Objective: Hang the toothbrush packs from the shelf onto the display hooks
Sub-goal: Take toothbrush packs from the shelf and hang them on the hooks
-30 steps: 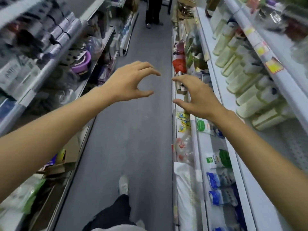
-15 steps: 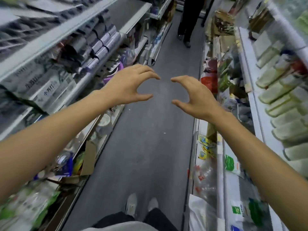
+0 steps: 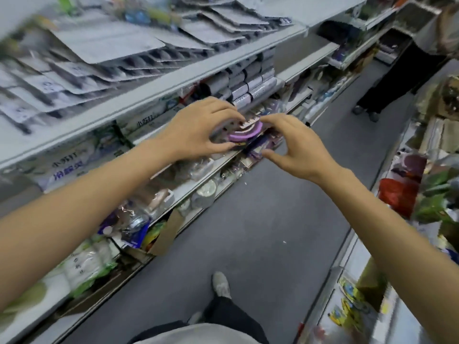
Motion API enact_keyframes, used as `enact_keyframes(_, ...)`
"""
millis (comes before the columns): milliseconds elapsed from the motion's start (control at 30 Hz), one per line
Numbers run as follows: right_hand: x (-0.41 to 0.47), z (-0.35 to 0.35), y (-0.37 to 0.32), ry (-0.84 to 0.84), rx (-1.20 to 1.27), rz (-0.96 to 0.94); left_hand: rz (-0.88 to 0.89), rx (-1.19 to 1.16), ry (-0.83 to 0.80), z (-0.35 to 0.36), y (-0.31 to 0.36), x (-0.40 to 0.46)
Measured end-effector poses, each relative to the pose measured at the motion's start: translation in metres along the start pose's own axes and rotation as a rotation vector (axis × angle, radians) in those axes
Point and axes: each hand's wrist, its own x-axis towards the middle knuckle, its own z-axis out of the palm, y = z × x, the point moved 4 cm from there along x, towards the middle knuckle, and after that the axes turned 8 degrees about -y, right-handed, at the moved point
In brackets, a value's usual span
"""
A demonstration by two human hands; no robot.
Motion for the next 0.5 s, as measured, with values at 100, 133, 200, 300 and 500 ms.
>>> enact_keyframes(100, 0.042, 0.001, 0.001, -0.001, 0.01, -0.101, -0.115, 0.022, 0.032, -0.012, -0.023, -0.009)
enact_keyframes(133, 0.054, 0.001, 0.002, -0.003, 0.016, -0.125, -0.15, 0.024, 0.038, -0.016, -0.03, -0.012)
enact_keyframes(200, 0.083, 0.001, 0.002, -0.032, 0.024, -0.204, -0.223, 0.076, 0.04, -0.025, -0.044, -0.017)
enact_keyframes(300, 0.129, 0.0, -0.004, -0.045, 0.053, -0.354, -0.336, 0.147, 0.062, -0.04, -0.064, -0.027)
enact_keyframes(500, 0.196, 0.004, -0.026, -0.043, 0.076, -0.554, -0.532, 0.272, 0.096, -0.062, -0.083, -0.052)
